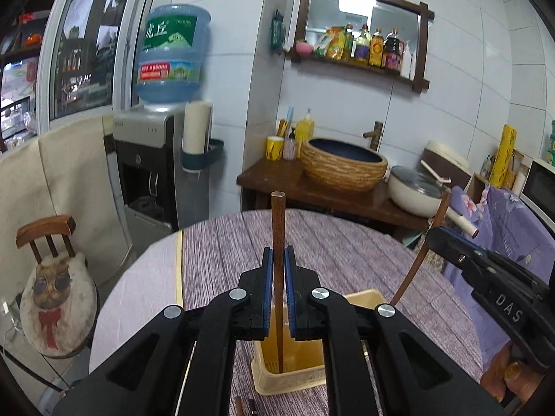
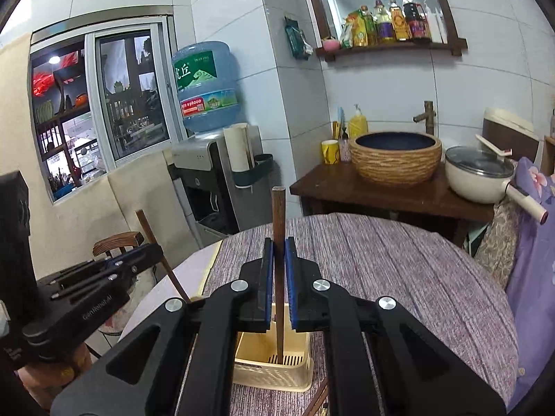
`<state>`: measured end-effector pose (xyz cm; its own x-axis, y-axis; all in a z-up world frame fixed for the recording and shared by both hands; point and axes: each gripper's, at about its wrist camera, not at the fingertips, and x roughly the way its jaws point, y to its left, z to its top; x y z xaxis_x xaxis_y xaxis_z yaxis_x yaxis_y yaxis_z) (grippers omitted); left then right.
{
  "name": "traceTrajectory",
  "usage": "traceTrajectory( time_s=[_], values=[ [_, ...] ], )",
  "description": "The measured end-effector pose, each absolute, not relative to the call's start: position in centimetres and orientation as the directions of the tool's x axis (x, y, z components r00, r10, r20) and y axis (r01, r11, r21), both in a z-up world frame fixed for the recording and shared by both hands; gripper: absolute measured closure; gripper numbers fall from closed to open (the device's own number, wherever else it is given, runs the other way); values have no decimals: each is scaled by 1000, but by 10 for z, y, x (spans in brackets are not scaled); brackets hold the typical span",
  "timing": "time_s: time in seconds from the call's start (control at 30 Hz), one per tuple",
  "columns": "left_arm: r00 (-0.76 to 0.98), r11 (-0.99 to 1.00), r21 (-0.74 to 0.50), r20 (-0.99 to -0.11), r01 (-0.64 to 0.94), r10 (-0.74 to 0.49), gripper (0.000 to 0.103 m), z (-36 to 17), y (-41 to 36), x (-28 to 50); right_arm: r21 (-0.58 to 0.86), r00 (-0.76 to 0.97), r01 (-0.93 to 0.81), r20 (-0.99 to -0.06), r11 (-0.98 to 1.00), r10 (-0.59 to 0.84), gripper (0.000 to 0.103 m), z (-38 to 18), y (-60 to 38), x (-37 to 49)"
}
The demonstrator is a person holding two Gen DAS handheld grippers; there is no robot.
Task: Organize utensils
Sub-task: 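Open the left tool while the right tool opens, releasing both chopsticks into the holder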
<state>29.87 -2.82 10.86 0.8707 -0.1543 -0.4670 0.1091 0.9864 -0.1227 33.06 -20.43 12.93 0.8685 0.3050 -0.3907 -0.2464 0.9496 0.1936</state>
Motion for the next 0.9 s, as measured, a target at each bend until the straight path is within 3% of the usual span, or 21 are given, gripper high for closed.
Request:
traceTrajectory(
  time_s=[0.57,0.63,0.7,0.73,0.77,0.9],
  values=[
    [844,986,-125,-513,108,-157,95,86,-28,306,231,868,-221,-397,948,299,95,109,-214,335],
    [849,986,-121,-504,114,-160,94,89,-28,302,228,870,-223,-393,948,299,87,109,-214,332],
    [853,985,-119,-495,124,-167,79,92,-27,295,229,877,-220,-379,948,295,61,109,-217,327],
    [857,984,-121,-486,127,-171,61,93,-25,290,225,883,-220,-368,949,292,56,109,-218,322],
    [863,984,-122,-475,129,-173,45,94,-24,284,218,889,-219,-358,951,287,56,110,-218,316],
    [890,985,-109,-425,131,-165,28,98,-17,255,163,909,-230,-315,959,272,54,113,-215,286]
  ],
)
